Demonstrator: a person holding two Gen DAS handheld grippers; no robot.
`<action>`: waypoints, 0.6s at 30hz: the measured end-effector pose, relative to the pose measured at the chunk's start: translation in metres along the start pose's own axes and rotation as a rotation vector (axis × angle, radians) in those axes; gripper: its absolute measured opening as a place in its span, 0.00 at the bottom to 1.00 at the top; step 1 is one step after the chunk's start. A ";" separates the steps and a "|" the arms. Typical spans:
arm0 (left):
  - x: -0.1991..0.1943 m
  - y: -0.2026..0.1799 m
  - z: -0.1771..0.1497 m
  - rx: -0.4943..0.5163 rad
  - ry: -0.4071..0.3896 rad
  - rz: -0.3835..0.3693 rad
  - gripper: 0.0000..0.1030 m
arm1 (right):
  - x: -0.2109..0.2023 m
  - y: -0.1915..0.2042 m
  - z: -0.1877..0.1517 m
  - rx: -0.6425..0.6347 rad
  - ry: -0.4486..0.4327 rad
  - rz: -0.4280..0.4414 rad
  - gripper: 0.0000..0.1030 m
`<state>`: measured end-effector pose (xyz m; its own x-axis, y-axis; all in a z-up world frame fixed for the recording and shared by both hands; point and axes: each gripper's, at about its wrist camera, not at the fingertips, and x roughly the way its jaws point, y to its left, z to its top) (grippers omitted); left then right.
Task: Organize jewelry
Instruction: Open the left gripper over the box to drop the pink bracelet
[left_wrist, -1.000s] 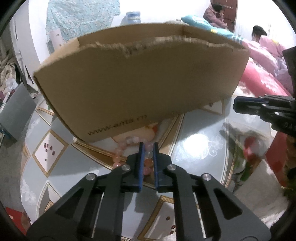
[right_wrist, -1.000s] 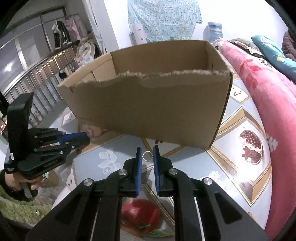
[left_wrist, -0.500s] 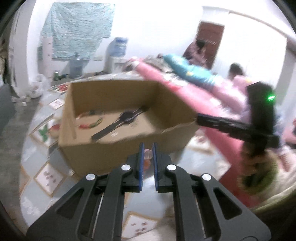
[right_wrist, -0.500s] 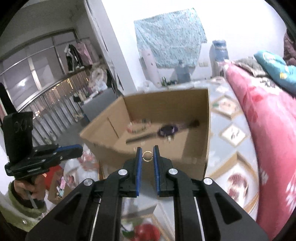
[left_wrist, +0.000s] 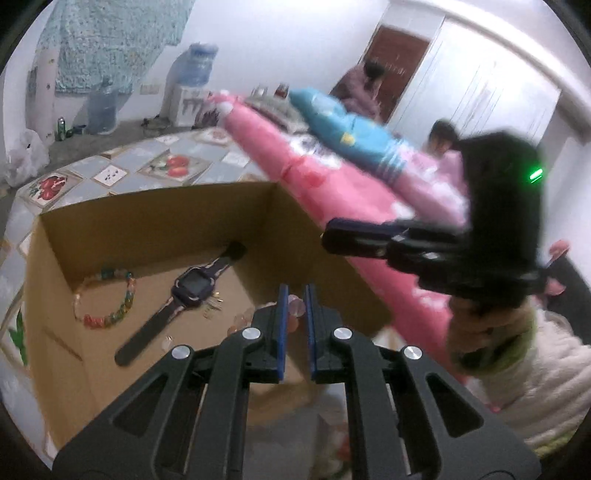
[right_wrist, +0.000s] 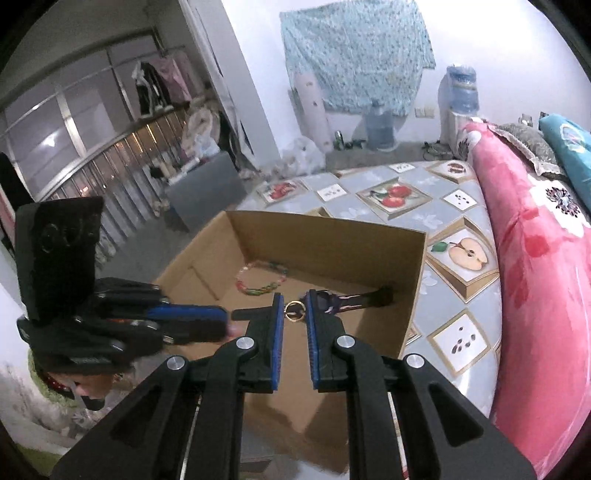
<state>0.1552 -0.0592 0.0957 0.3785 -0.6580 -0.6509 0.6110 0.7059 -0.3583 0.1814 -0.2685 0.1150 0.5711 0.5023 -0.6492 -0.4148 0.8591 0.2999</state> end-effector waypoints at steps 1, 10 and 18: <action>0.011 0.003 0.003 -0.009 0.026 0.007 0.08 | 0.004 -0.002 0.001 0.003 0.011 -0.003 0.12; 0.055 0.019 -0.005 -0.072 0.138 0.014 0.20 | 0.032 -0.022 0.006 0.031 0.110 0.013 0.12; 0.006 0.029 -0.014 -0.107 0.019 0.061 0.24 | 0.072 -0.009 0.012 -0.019 0.318 0.031 0.12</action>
<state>0.1655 -0.0394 0.0721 0.3992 -0.6084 -0.6860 0.5088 0.7694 -0.3862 0.2349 -0.2390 0.0736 0.3089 0.4701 -0.8268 -0.4439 0.8401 0.3118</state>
